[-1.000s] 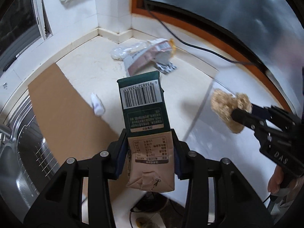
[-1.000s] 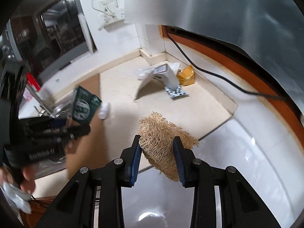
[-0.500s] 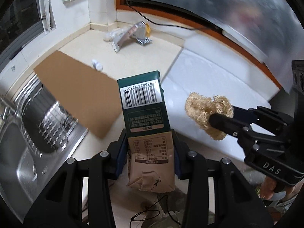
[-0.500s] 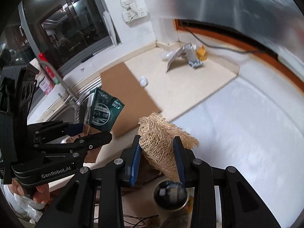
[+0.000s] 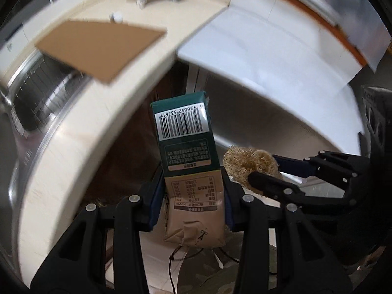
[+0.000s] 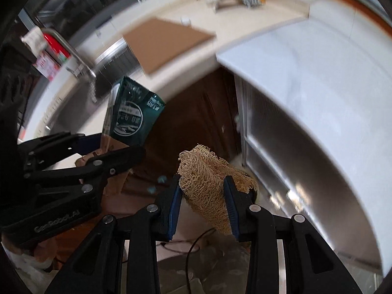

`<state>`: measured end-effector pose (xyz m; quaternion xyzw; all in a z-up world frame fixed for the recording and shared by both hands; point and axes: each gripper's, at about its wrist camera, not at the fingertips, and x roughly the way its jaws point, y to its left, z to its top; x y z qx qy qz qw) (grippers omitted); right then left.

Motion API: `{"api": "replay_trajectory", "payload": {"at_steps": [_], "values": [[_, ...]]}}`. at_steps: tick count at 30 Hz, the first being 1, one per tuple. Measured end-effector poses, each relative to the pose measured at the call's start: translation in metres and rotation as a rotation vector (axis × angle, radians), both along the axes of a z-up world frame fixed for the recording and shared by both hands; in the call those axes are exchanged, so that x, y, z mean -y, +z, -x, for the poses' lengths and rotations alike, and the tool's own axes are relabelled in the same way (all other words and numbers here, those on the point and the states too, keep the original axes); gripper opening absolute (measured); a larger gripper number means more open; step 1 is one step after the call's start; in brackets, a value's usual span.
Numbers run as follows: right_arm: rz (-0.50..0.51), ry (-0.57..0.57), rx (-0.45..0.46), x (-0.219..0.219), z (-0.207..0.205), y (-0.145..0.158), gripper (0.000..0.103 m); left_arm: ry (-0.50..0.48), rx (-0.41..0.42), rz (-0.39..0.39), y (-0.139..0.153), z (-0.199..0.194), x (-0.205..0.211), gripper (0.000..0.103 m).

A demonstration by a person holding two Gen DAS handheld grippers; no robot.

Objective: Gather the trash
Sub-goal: 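Carry the green snack box and loofah sponge down over the floor bin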

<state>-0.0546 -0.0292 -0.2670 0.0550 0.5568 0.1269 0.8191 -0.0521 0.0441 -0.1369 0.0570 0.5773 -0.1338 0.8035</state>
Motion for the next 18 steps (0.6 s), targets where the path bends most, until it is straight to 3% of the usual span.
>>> {"api": "replay_trajectory", "payload": {"at_steps": [5,12,18], "values": [[-0.016,-0.044,-0.104,0.005,-0.002,-0.095,0.034,0.038,-0.094,-0.015,-0.081,0.007,0.002,0.038],[-0.016,-0.096,-0.218,0.017,-0.005,-0.239,0.035,0.154,-0.224,-0.024,-0.23,0.016,-0.009,0.038],[-0.017,-0.071,-0.287,0.016,-0.023,-0.358,0.036,0.219,-0.257,-0.031,-0.346,-0.003,-0.025,0.038]]}}
